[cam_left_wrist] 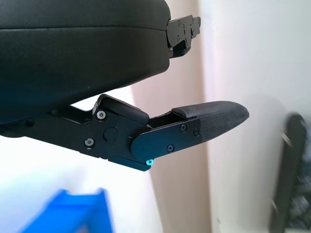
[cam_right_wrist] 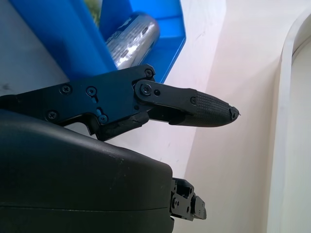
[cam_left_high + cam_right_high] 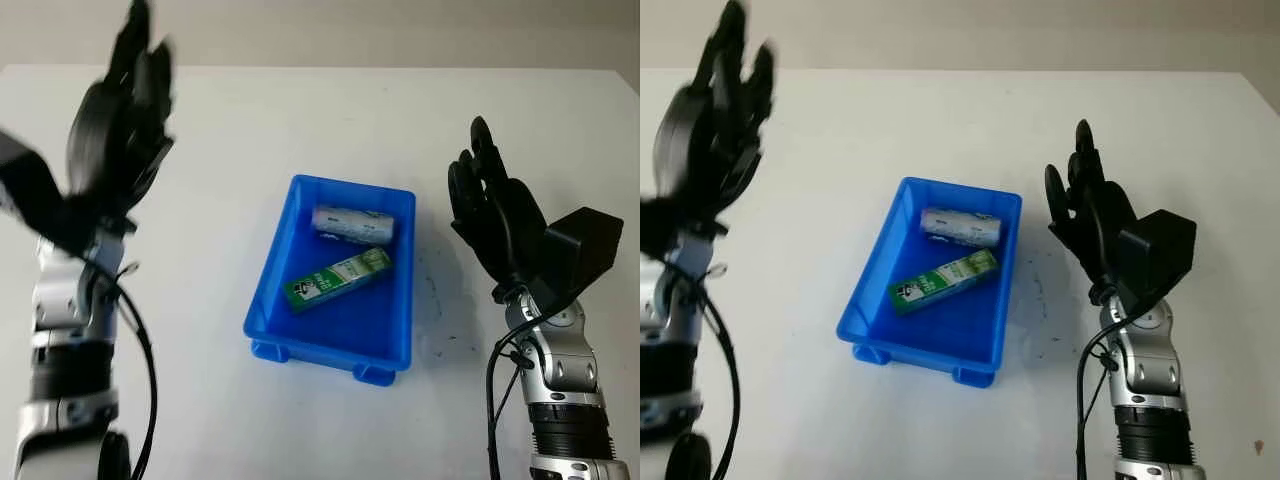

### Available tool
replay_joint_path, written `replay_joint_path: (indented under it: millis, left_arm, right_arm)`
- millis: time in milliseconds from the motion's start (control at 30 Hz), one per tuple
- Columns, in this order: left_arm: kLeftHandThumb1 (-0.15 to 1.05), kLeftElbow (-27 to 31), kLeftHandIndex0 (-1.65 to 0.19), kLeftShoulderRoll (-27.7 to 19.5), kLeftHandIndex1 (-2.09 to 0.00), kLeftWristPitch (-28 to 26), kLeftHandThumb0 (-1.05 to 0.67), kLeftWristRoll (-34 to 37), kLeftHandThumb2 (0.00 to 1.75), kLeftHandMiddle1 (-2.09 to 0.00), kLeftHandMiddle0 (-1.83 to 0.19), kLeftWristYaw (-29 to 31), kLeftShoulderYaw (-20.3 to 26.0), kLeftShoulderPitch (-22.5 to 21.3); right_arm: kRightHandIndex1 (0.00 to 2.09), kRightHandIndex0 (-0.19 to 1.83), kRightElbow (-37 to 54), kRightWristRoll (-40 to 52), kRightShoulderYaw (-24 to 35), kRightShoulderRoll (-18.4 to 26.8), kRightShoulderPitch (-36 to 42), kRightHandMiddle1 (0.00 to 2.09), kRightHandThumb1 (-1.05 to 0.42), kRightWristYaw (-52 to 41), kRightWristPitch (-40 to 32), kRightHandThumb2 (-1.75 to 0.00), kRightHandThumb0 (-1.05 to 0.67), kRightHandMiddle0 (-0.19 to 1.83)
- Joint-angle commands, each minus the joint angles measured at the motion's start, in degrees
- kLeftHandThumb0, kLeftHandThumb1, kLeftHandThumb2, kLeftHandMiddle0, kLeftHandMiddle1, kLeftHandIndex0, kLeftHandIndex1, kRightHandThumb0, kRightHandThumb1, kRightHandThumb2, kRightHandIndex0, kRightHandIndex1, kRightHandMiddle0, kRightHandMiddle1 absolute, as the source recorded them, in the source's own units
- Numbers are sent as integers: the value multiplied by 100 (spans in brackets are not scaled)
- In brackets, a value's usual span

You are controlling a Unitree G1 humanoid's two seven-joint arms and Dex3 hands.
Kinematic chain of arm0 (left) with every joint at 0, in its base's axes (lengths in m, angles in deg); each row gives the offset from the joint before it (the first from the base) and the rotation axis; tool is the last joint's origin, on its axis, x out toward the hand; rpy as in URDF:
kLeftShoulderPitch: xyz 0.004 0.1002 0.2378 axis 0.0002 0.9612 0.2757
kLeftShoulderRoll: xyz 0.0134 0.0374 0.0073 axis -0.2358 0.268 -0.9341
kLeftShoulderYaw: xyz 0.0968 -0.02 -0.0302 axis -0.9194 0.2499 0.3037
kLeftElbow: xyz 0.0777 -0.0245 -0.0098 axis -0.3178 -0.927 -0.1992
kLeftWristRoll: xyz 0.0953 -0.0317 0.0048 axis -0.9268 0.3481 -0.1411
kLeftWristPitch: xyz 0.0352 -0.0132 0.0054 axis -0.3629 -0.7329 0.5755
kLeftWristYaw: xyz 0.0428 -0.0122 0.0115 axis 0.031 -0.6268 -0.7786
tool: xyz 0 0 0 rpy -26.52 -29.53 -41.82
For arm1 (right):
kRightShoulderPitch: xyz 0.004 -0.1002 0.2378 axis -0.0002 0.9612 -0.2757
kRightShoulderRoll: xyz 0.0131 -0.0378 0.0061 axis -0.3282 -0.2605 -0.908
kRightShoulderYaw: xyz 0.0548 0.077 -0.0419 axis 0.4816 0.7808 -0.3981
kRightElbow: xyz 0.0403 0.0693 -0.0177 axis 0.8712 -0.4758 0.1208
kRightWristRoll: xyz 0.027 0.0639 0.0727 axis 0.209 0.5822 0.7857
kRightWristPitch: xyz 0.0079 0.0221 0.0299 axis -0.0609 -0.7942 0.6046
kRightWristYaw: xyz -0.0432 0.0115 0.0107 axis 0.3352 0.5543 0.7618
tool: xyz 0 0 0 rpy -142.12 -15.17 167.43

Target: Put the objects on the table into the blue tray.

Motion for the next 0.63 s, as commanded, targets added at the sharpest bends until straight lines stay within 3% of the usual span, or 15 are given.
replay_joint_path:
  millis: [0,300,600]
  left_arm:
    - [105,25,19,139,0,147,-75,-25,70,0,19,-73,33,306]
    - [105,-16,19,252,0,261,-77,-69,68,0,19,24,-124,994]
    - [105,124,19,511,0,-87,-78,-146,67,0,19,-161,-456,1087]
  right_arm:
    - [0,-19,-54,-16,-5,37,-84,0,-105,-11,108,-61,-69,-19]
    - [0,-19,-439,4,26,-3,-261,0,-105,22,263,-63,-69,-19]
    - [0,-19,-380,10,5,-9,-205,0,-105,37,205,-61,-71,-19]
